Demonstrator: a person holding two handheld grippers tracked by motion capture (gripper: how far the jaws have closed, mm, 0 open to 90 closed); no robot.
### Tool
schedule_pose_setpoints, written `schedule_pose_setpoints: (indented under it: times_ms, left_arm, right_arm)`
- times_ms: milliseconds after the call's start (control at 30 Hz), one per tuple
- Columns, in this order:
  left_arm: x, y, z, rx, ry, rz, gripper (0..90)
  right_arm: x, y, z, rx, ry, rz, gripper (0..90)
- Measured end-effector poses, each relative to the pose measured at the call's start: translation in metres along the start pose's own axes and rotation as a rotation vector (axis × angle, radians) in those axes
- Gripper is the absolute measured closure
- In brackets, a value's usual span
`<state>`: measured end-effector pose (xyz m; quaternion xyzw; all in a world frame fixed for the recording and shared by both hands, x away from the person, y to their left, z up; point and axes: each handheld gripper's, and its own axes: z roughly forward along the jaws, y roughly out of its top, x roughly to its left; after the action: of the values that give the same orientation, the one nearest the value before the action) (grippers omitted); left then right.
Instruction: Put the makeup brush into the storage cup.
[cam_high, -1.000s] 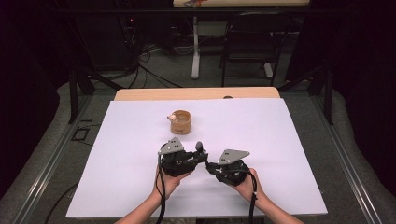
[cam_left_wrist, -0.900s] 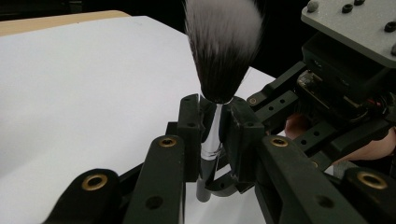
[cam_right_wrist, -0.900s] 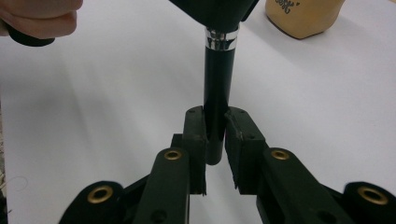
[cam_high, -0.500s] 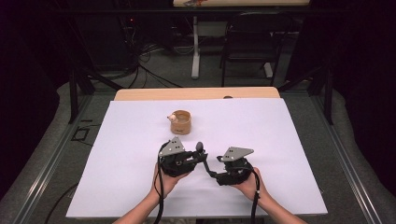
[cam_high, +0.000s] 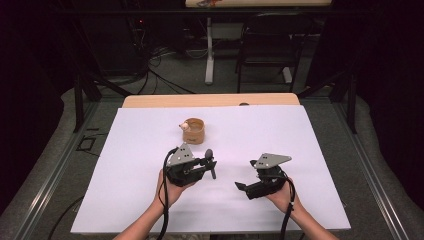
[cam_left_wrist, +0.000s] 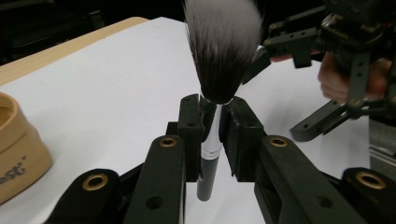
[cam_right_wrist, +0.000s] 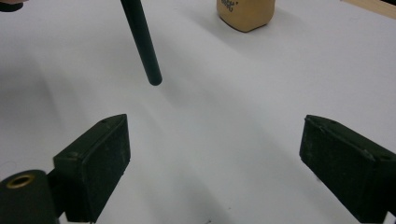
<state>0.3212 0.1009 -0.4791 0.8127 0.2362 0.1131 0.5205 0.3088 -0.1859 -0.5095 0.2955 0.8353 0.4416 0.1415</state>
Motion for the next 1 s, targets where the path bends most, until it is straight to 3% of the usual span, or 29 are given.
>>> schedule_pose_setpoints:
  times_ms: [233, 300, 400, 600, 1000]
  left_arm:
    - [0.007, 0.005, -0.007, 0.015, 0.027, 0.022, 77.9]
    - [0.01, 0.006, -0.008, 0.018, 0.031, 0.024, 77.9]
    - [0.014, 0.008, -0.011, 0.026, 0.041, 0.032, 77.9]
    - [0.02, 0.016, -0.015, 0.018, 0.055, 0.038, 78.0]
    - [0.038, 0.033, -0.028, 0.002, 0.075, 0.027, 78.0]
  right_arm:
    - [-0.006, -0.004, -0.007, 0.043, 0.003, 0.015, 0.0]
    - [-0.004, -0.005, -0.01, 0.062, 0.024, 0.016, 0.0]
    - [0.0, -0.011, -0.016, 0.067, 0.027, -0.025, 0.0]
    - [-0.002, -0.017, -0.024, 0.047, 0.007, -0.014, 0.0]
    - [-0.008, -0.019, -0.017, 0.072, 0.008, -0.019, 0.0]
